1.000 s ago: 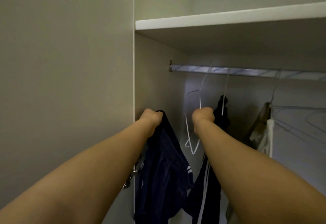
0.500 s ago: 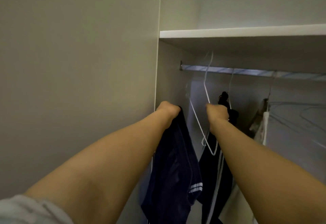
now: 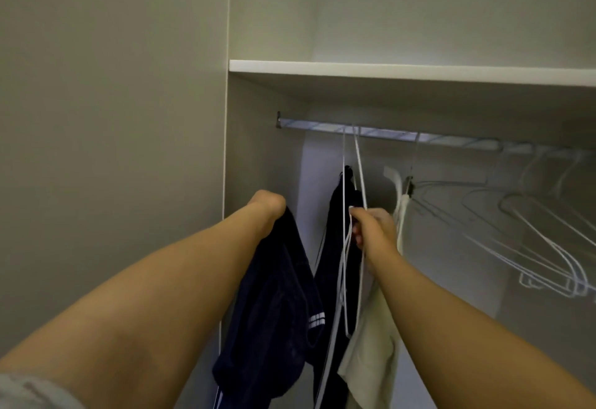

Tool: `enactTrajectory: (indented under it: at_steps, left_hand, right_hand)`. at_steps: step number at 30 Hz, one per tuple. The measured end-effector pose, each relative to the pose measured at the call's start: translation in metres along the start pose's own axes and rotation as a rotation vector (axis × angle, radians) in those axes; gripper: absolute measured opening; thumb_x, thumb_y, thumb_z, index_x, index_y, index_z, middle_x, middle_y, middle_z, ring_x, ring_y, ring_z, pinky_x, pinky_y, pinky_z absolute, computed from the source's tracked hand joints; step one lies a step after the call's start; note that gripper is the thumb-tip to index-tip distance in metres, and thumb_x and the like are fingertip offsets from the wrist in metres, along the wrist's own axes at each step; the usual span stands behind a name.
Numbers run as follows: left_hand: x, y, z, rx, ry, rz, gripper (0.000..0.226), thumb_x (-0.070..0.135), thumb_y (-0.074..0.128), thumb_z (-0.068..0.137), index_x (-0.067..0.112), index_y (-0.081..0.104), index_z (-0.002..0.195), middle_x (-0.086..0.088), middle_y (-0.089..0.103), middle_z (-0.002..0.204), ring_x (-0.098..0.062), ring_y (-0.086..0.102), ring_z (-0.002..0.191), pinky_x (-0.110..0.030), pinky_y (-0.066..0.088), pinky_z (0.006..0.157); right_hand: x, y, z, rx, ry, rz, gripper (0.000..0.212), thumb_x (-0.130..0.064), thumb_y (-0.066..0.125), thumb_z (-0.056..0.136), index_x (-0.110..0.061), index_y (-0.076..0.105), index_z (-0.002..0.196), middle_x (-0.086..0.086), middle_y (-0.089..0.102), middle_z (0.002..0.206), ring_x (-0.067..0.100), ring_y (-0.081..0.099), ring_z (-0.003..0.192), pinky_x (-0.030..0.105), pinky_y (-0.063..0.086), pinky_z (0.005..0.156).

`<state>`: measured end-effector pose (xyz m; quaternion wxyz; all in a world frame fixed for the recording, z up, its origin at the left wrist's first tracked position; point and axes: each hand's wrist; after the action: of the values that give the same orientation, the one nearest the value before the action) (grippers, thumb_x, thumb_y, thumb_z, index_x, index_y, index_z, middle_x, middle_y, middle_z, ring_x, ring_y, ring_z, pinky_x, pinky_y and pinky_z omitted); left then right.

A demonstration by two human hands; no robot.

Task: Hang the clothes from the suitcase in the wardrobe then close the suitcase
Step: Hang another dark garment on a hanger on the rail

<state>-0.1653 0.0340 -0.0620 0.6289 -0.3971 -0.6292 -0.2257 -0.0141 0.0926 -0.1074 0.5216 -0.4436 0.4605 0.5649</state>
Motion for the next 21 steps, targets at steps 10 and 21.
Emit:
enactTrajectory:
  at_steps: [10,21]
  left_hand:
    - [-0.008,0.001,-0.037,0.072,0.185,0.757,0.039,0.018,0.036,0.100,0.006,0.043,0.136,-0.004,0.043,0.143,-0.019,0.039,0.133,-0.024,0.032,0.108]
    - [-0.038,-0.004,-0.023,-0.004,-0.073,-0.070,0.020,0.009,0.038,0.096,-0.001,0.055,0.095,-0.018,0.055,0.106,-0.031,0.054,0.081,-0.037,0.043,0.082]
  right_hand:
    - [-0.001,-0.047,-0.020,0.189,0.017,0.103,0.044,-0.023,0.056,0.092,-0.014,0.043,0.051,0.002,0.036,0.046,0.016,0.032,0.049,0.024,0.027,0.050]
    - [0.007,-0.077,-0.050,-0.066,0.181,0.069,0.037,-0.020,0.059,0.090,-0.016,0.042,0.058,-0.002,0.035,0.045,0.003,0.022,0.025,0.012,0.018,0.030]
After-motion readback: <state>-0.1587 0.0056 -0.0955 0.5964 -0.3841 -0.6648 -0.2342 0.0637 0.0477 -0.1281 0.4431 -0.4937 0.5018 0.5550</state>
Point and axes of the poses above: each hand's wrist, its own z-axis towards the middle knuckle, its own y-axis out of the palm, x = y × z
